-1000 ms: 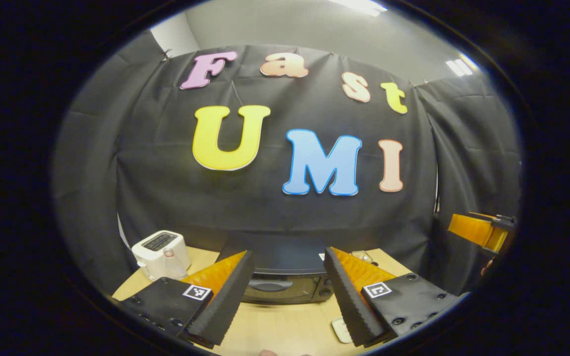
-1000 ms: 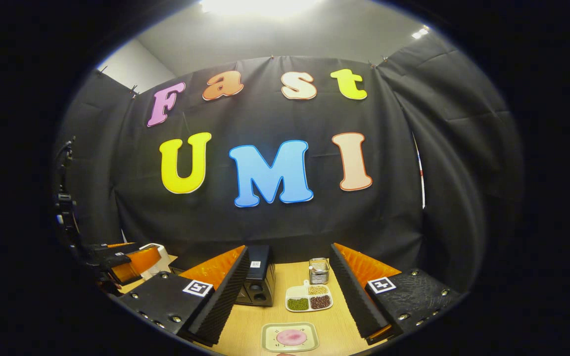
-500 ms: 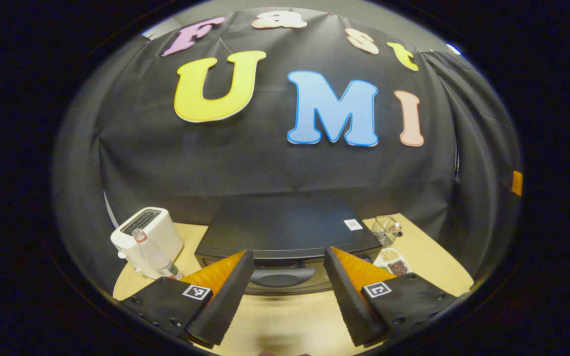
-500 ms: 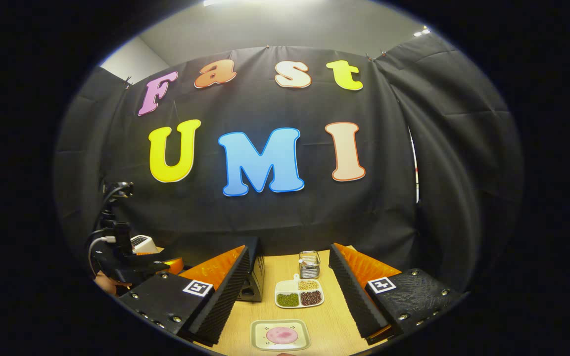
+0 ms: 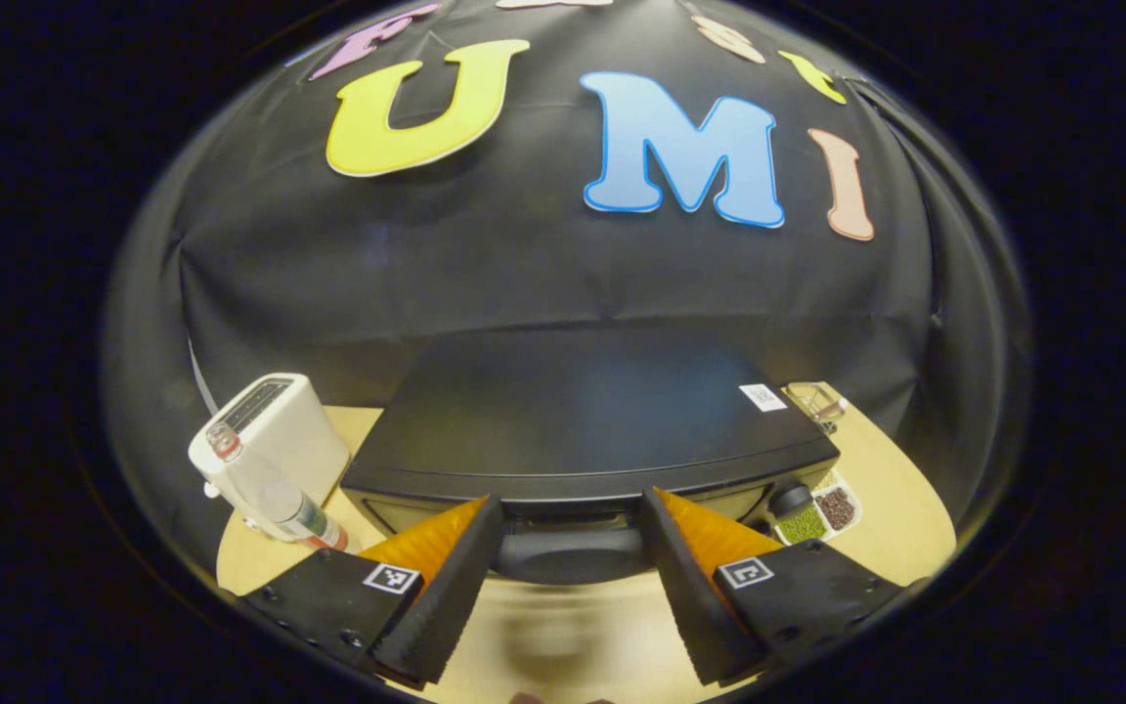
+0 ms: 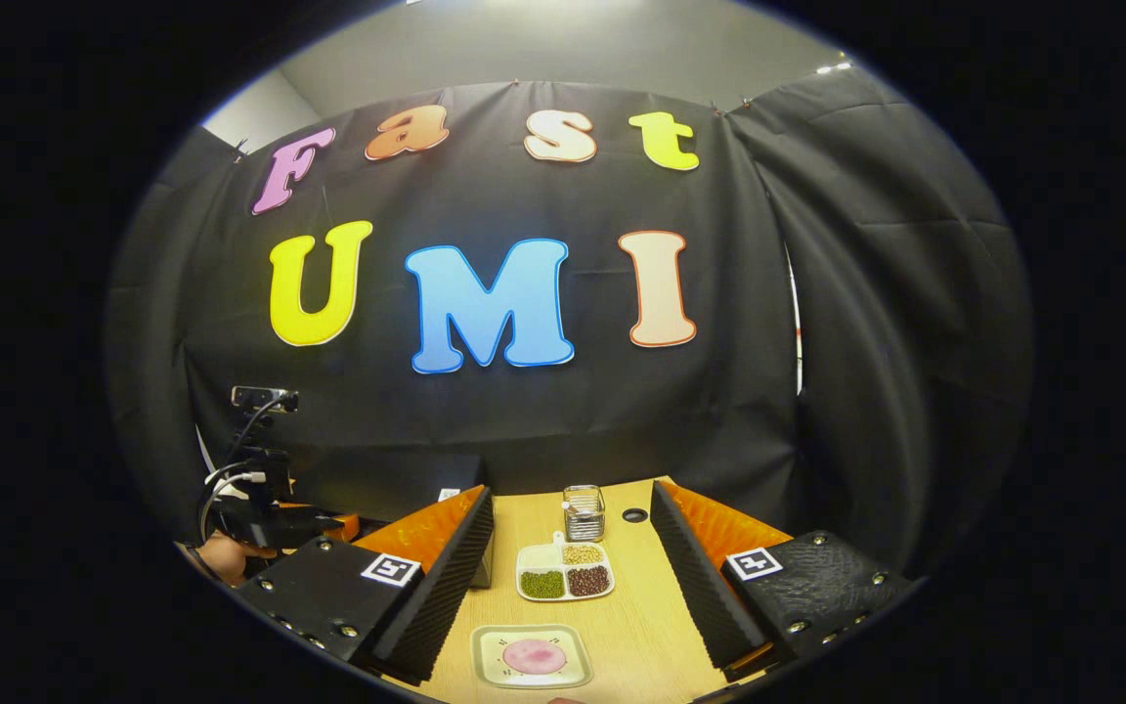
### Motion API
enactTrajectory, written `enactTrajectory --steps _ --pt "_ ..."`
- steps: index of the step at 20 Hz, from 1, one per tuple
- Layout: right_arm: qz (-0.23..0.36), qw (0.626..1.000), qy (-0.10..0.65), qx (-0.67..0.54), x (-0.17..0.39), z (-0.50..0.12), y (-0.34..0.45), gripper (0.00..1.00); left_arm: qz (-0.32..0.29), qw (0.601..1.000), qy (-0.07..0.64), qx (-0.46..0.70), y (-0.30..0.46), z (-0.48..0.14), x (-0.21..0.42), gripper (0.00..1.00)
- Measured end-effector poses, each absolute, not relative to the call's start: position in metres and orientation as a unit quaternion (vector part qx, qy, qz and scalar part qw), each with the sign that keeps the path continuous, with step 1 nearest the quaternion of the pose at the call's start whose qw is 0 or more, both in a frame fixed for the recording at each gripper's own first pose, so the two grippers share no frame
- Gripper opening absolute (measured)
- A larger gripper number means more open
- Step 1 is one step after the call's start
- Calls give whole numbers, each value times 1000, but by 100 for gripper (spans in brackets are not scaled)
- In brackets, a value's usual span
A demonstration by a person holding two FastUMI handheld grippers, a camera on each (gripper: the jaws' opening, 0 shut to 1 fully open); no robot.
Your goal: Open the electric oven with the left hand, put the food in, and close the electric oven.
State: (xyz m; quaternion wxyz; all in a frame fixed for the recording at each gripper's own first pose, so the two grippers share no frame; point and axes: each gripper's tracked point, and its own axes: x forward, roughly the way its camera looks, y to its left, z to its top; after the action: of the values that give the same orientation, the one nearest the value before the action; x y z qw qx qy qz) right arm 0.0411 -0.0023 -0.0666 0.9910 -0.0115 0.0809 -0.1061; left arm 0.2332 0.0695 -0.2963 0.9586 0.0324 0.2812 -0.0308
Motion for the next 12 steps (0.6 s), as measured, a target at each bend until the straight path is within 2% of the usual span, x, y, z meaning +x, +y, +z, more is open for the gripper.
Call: enactTrajectory --steps 3,5,6,7,8,12 --pt "-107 991 81 -12 43 -66 -1 98 -28 960 276 44 70 -296 235 96" --pt "-102 991 80 -12 45 -65 3 98 -28 959 282 32 69 -299 231 99" --pt "-100 992 79 -12 47 -64 5 98 -30 958 284 30 69 -299 229 96" --pt "-98 992 78 -11 48 -64 6 98 -32 958 285 31 70 -299 225 99" --pt "-97 992 77 -9 49 -62 8 98 -33 957 286 32 70 -300 221 96" --pt "-88 993 77 -9 49 -60 12 98 -30 954 296 29 71 -307 198 96"
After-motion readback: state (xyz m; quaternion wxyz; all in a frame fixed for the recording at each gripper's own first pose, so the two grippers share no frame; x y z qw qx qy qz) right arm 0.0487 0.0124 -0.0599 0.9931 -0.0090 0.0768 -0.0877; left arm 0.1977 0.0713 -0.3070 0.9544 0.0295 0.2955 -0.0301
